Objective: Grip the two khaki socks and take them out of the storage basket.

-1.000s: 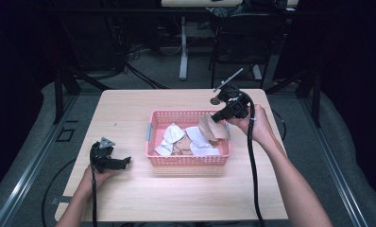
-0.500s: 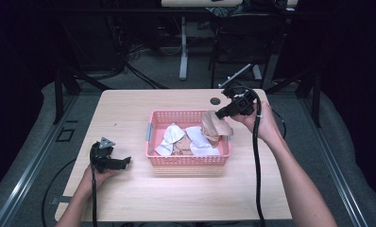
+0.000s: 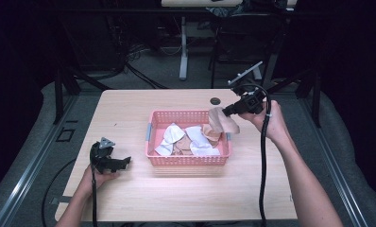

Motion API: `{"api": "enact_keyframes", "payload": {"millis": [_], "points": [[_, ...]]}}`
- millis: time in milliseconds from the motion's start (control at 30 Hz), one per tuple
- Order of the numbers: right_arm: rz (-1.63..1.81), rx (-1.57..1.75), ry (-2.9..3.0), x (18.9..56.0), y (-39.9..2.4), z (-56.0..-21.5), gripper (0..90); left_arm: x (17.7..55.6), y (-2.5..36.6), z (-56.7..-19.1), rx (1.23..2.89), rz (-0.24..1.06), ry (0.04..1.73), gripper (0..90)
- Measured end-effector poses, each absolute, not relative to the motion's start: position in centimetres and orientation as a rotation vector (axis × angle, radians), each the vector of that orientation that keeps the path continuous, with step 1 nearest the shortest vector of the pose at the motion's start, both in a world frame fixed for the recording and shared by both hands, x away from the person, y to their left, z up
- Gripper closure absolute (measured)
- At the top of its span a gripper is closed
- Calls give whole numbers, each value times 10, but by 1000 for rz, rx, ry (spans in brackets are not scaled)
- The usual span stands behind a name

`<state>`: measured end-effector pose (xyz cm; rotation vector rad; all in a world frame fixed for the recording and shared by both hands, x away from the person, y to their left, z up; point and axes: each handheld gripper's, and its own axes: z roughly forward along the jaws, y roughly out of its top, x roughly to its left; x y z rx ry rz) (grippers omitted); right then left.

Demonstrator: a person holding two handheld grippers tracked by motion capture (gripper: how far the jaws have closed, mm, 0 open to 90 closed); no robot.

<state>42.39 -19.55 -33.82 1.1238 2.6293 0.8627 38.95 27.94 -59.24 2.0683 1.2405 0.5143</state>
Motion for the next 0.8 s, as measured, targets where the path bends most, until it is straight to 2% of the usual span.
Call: {"api": "enact_keyframes", "payload": {"millis": [800], "points": [[867, 1313, 2477, 411, -276, -350, 861, 389, 279, -592, 2076, 511, 1229, 0]]}}
